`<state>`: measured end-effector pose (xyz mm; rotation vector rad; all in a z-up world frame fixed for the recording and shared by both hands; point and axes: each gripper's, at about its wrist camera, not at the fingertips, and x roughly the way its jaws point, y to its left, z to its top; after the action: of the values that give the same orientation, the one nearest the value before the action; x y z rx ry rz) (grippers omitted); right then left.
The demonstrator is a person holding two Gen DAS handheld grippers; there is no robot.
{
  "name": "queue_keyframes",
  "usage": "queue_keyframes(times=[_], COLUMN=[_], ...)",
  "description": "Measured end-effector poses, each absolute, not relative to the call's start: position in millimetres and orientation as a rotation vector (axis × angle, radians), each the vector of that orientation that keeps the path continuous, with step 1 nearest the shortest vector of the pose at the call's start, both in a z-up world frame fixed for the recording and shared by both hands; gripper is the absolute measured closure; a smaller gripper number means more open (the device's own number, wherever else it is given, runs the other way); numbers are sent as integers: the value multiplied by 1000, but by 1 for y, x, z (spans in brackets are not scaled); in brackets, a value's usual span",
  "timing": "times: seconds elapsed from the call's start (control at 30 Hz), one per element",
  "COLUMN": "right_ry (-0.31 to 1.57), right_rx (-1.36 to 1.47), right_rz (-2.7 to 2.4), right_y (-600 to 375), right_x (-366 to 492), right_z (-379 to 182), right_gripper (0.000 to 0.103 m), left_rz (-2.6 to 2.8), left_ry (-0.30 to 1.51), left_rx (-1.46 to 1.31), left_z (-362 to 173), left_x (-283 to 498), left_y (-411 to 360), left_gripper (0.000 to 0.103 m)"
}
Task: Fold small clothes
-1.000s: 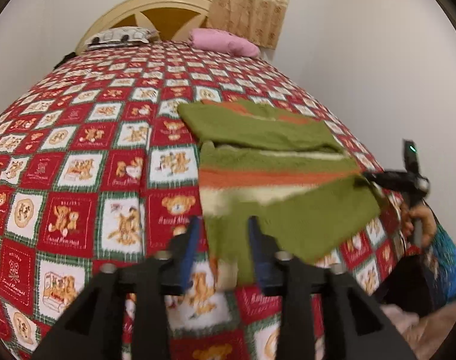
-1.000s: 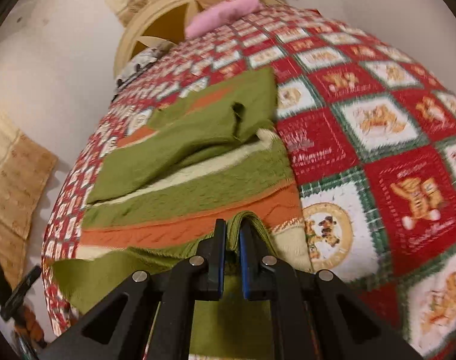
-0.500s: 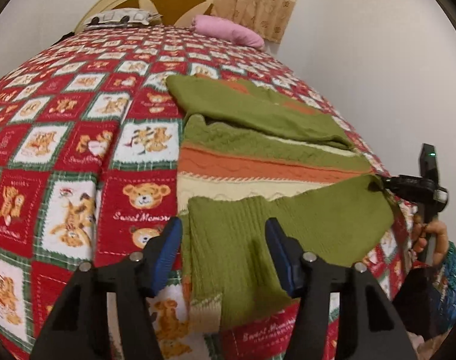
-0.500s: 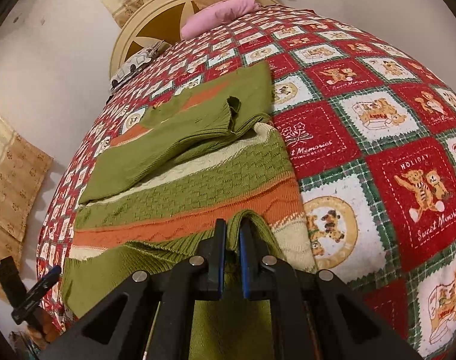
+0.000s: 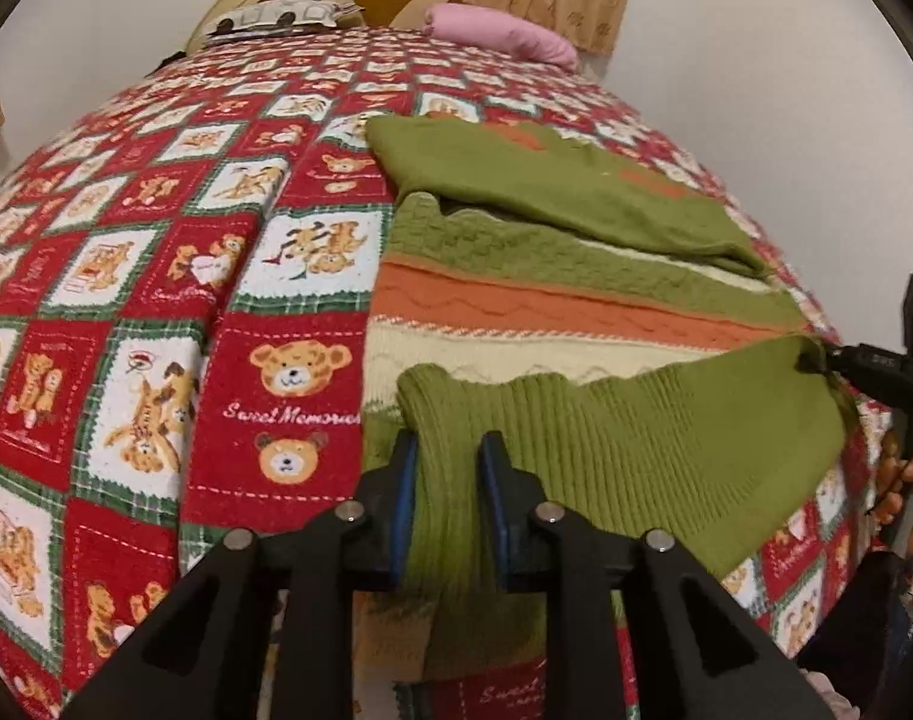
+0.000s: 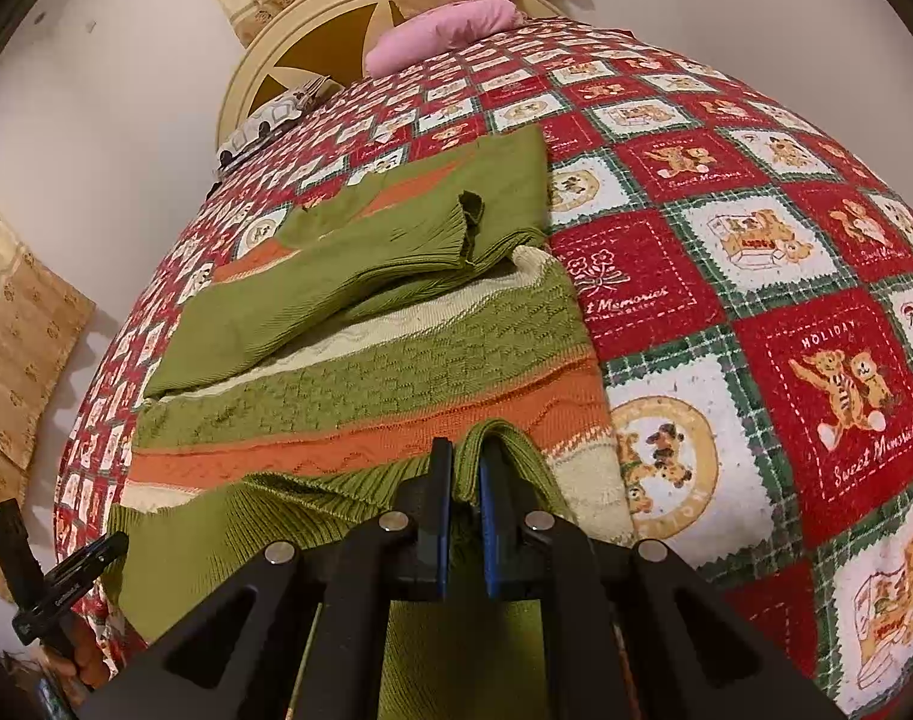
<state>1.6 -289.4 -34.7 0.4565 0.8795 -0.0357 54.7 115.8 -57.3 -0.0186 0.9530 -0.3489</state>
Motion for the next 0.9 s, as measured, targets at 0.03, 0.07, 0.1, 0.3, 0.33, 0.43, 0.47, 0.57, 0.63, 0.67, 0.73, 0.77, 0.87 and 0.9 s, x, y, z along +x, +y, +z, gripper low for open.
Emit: queue_keyframes(times=[0.03, 0.07, 0.1, 0.3, 0.33, 0.43, 0.47, 0.57, 0.63, 0.67, 0.73, 0.77, 0.87, 0.9], right_ry=[880, 881, 880, 880, 880, 882, 882, 883, 884, 884, 883, 884, 884, 885], right_rx=[458, 458, 456, 447, 445, 437, 434, 431, 431, 430, 431, 430, 415, 408], right_rz=[-37, -38, -40, -52, -53, -58, -59, -61, -62, -62, -62, -62, -66, -68], right_y=[-289, -289, -289, -286, -286, -284, -284, -284, -284, -284, -284, -284, -283, -282], right_x=[1, 1, 1, 2, 2, 1, 2, 2, 2, 2, 2, 2, 3, 3], right_z=[-35, -35, -35, -34, -34, -34, -34, -34, -34, -34, -34, -34, -33, -33], right_gripper=[95, 95, 95, 95, 95, 95, 95, 95, 95, 95, 95, 95, 95, 95], left_rz=[-334, -320, -306, -250, -245, -228, -226, -223, -220, -219, -214, -211, -203, -200], left_ry=[953, 952, 950, 934, 931, 927, 929, 937, 939, 938, 936, 935, 934, 934], left_rx=[4, 30, 56, 174, 187, 212, 212, 209, 212, 216, 222, 229, 241, 244], left_z=[-57, -57, -56, -54, -54, -54, -54, -53, -53, -53, -53, -53, -54, -54], left_x=[54, 53, 51, 46, 46, 45, 46, 46, 46, 46, 45, 45, 45, 46], left_y=[112, 109, 105, 90, 88, 84, 85, 84, 82, 82, 81, 81, 78, 78], left_gripper=[79, 79, 79, 86, 86, 87, 87, 87, 87, 87, 87, 87, 87, 87])
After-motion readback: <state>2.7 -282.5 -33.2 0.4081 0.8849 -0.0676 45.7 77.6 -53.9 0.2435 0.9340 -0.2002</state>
